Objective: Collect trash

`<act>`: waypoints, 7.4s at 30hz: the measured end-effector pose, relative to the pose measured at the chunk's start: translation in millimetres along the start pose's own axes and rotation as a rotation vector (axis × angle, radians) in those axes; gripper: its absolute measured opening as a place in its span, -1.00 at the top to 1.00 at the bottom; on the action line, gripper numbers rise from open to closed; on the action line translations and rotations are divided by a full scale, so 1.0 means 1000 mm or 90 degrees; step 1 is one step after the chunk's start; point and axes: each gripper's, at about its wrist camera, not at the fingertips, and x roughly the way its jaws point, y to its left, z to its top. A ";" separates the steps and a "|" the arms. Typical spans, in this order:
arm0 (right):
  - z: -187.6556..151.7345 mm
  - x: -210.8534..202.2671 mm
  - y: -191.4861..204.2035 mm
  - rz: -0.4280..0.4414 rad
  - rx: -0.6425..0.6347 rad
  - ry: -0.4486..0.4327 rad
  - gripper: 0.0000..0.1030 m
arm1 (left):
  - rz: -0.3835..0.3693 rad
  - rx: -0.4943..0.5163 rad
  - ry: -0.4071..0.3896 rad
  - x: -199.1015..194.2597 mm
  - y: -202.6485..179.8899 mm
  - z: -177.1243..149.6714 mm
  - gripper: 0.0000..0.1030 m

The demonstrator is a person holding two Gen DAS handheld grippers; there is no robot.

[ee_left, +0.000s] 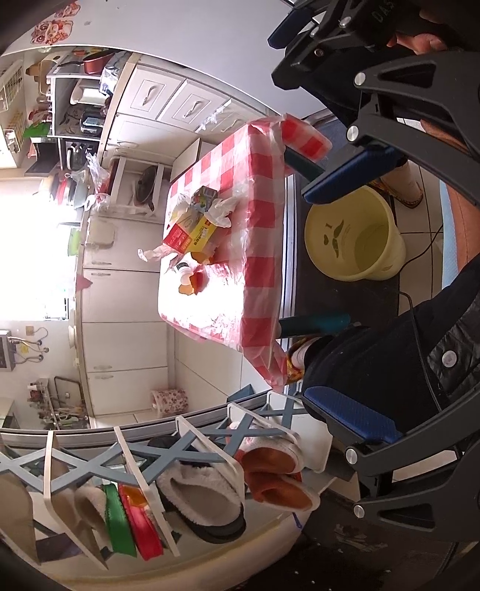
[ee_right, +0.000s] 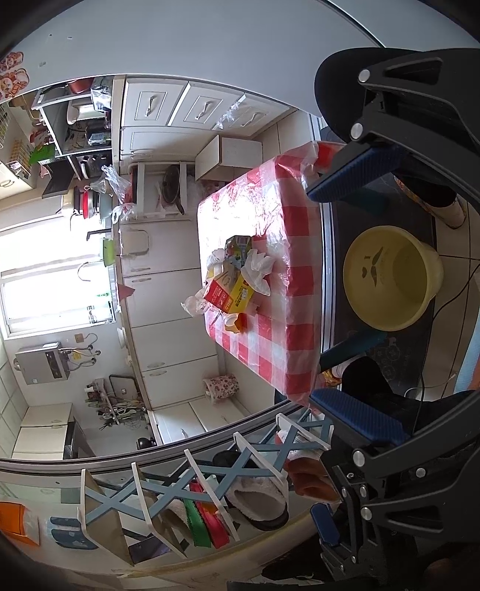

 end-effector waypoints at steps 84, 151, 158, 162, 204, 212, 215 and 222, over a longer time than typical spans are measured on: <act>0.033 0.193 -0.098 0.024 0.144 0.116 -0.87 | -0.081 -0.071 -0.029 0.332 -0.061 0.283 0.93; 0.013 0.161 -0.090 -0.115 0.045 0.052 -0.87 | -0.144 -0.084 0.125 0.182 -0.007 0.018 -0.02; 0.011 0.167 -0.079 -0.106 0.030 0.064 -0.87 | -0.125 -0.104 0.112 0.190 0.010 0.017 -0.06; 0.011 0.176 -0.068 -0.088 0.021 0.076 -0.87 | -0.119 -0.125 0.104 0.199 0.022 0.017 -0.10; 0.046 0.326 -0.056 -0.016 0.057 0.181 0.64 | -0.096 -0.177 0.098 0.246 0.051 0.017 -0.28; 0.054 0.275 -0.056 0.034 0.059 0.137 0.66 | -0.084 -0.171 0.087 0.240 0.050 0.015 -0.28; 0.052 0.249 -0.053 0.046 0.046 0.123 0.66 | -0.078 -0.166 0.077 0.236 0.048 0.015 -0.28; 0.025 0.193 -0.038 0.053 -0.039 0.121 0.66 | -0.065 -0.136 0.045 0.222 0.040 0.015 -0.28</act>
